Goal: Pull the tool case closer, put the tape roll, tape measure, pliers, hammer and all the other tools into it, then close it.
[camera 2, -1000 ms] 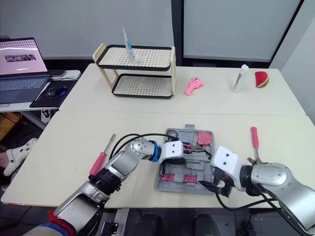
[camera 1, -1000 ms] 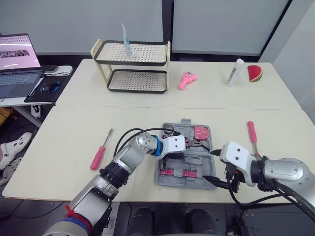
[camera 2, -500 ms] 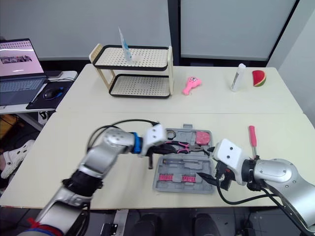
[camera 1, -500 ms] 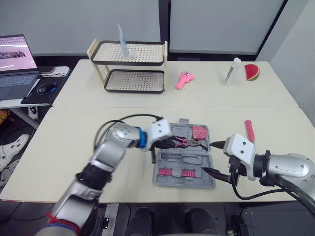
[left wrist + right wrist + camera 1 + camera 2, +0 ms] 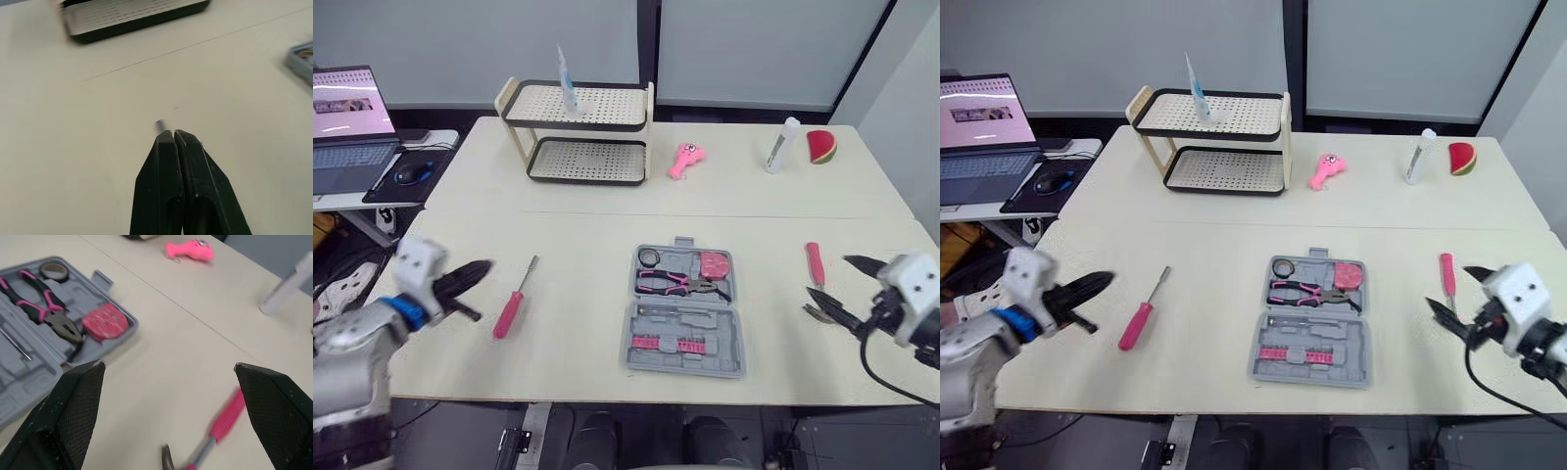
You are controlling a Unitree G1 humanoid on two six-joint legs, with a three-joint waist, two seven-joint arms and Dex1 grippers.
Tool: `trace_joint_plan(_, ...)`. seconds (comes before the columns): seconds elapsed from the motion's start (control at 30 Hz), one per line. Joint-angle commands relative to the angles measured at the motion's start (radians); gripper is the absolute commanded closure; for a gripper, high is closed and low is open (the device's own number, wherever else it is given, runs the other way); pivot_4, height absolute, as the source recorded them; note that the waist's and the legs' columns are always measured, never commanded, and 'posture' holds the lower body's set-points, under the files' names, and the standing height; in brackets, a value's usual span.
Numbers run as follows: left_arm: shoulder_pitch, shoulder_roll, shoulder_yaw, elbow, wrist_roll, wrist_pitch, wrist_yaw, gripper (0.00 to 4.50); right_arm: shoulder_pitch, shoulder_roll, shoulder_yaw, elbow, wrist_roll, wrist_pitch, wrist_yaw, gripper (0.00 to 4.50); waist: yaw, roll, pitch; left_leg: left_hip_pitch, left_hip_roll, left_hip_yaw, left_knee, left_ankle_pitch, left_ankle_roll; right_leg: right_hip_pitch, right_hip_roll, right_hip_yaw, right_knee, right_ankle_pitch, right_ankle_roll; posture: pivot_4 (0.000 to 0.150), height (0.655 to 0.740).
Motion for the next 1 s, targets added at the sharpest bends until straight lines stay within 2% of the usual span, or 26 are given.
trace_joint_plan(0.03, 0.056, -0.026, 0.100, 0.063, -0.025, -0.088, 0.077, 4.31, 0.054, 0.028, -0.049, 0.082, -0.029, -0.087, 0.002, 0.00, 0.000, 0.000, 0.000, 0.000, 0.000, 0.000, 0.000, 0.000, 0.000, 0.000, 0.000, 0.000, 0.000, 0.000, 0.000, 0.150, 0.7290)
trace_joint_plan(0.17, 0.164, -0.064, 0.136, 0.093, -0.065, -0.131, 0.071, 3.43, 0.067, 0.035, -0.076, 0.231, -0.025, -0.124, 0.007, 0.00, -0.005, 0.000, 0.000, 0.001, 0.000, 0.001, -0.001, 0.000, 0.000, 0.000, -0.002, 0.001, 0.000, 0.000, 0.000, 0.150, 0.7290)
trace_joint_plan(0.23, 0.220, -0.066, 0.153, 0.113, -0.079, -0.145, 0.056, 2.84, 0.092, 0.042, -0.087, 0.255, -0.022, -0.139, 0.016, 0.00, -0.008, 0.001, -0.001, 0.003, 0.000, 0.002, -0.003, 0.000, 0.000, 0.000, -0.004, 0.001, 0.000, 0.000, 0.000, 0.150, 0.7290)
trace_joint_plan(0.33, 0.281, -0.063, 0.151, 0.132, -0.088, -0.177, 0.038, 2.13, 0.125, 0.050, -0.102, 0.263, -0.013, -0.148, 0.021, 0.00, -0.010, 0.001, -0.003, 0.005, 0.001, 0.003, -0.008, 0.000, 0.000, 0.000, -0.004, 0.002, -0.001, 0.000, 0.000, 0.150, 0.7290)
trace_joint_plan(0.5, 0.293, -0.062, 0.132, 0.185, -0.091, -0.218, 0.032, 0.52, 0.175, 0.053, -0.097, 0.226, -0.011, -0.142, 0.021, 0.00, -0.009, 0.004, -0.004, 0.010, 0.001, 0.003, -0.010, 0.000, 0.000, 0.007, -0.004, 0.002, -0.005, 0.000, 0.000, 0.150, 0.7290)
trace_joint_plan(0.57, 0.287, -0.056, 0.127, 0.210, -0.088, -0.232, 0.026, 0.02, 0.185, 0.053, -0.096, 0.199, -0.008, -0.127, 0.015, 0.00, -0.010, 0.005, -0.005, 0.015, 0.001, 0.004, -0.012, 0.000, 0.000, 0.011, -0.004, 0.002, -0.007, 0.000, 0.000, 0.150, 0.7290)
trace_joint_plan(0.77, 0.310, -0.012, 0.102, 0.204, -0.077, -0.276, -0.038, 0.02, 0.170, 0.034, -0.103, 0.114, 0.001, -0.048, -0.010, 0.00, -0.011, 0.005, -0.007, 0.016, 0.002, 0.004, -0.013, 0.000, 0.000, 0.012, -0.004, 0.002, -0.009, 0.000, -0.001, 0.150, 0.7290)
trace_joint_plan(1.0, 0.305, 0.074, -0.028, -0.004, -0.104, -0.297, -0.230, 0.02, 0.077, -0.012, -0.054, 0.001, 0.006, 0.097, -0.047, 0.00, -0.008, 0.007, -0.008, 0.016, 0.002, 0.002, -0.013, 0.000, 0.000, 0.014, -0.004, 0.003, -0.013, 0.001, -0.002, 0.150, 0.7290)
